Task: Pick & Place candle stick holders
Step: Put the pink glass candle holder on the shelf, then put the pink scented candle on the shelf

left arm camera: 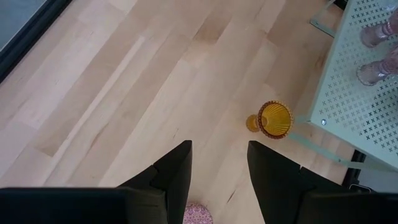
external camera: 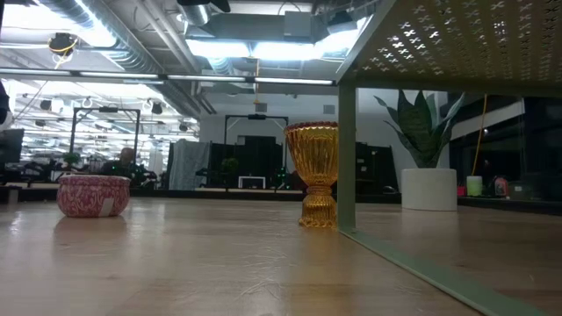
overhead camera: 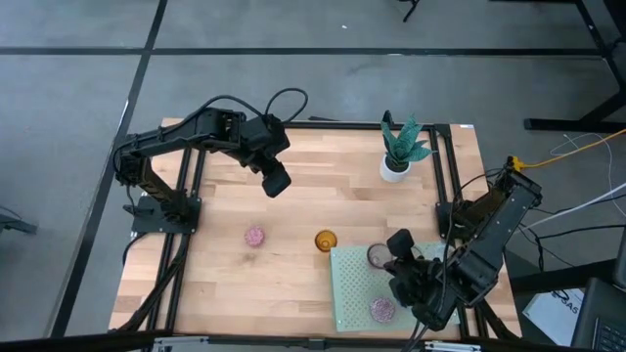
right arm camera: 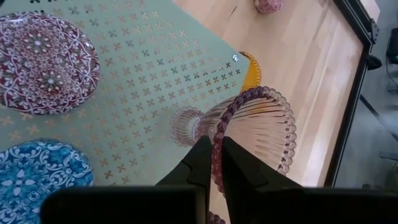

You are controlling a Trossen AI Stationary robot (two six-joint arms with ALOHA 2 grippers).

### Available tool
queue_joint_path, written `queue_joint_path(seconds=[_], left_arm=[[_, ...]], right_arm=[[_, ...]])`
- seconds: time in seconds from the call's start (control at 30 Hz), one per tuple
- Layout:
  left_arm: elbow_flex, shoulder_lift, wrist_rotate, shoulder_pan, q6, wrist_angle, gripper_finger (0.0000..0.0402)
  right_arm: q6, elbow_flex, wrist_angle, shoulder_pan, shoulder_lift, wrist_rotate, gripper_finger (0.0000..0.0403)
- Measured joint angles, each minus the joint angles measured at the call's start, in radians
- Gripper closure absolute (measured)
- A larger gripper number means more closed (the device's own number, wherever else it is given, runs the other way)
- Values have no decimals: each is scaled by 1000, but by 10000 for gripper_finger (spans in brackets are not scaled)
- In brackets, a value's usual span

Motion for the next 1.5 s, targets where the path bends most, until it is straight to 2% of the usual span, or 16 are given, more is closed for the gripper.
queue_joint_path(seconds=[0.2,0.7,0.83,1.0,1.17,1.5], left_arm=[[0,0,0,0,0,0,249],[0,0,0,0,0,0,249],[0,0,0,0,0,0,249],[0,0,0,0,0,0,249],[0,0,0,0,0,0,249],[0,0,8,-5,33,1,249]], right_arm=[[56,0,0,-11,0,0,378],[29,0,0,-18,41,-13,371],[25,0,0,-19,41,-50,360],[75,0,0,-19,41,-53,326],[105,13,1,-20,41,-54,275],[162,170,-18,-29,23,-54,177]])
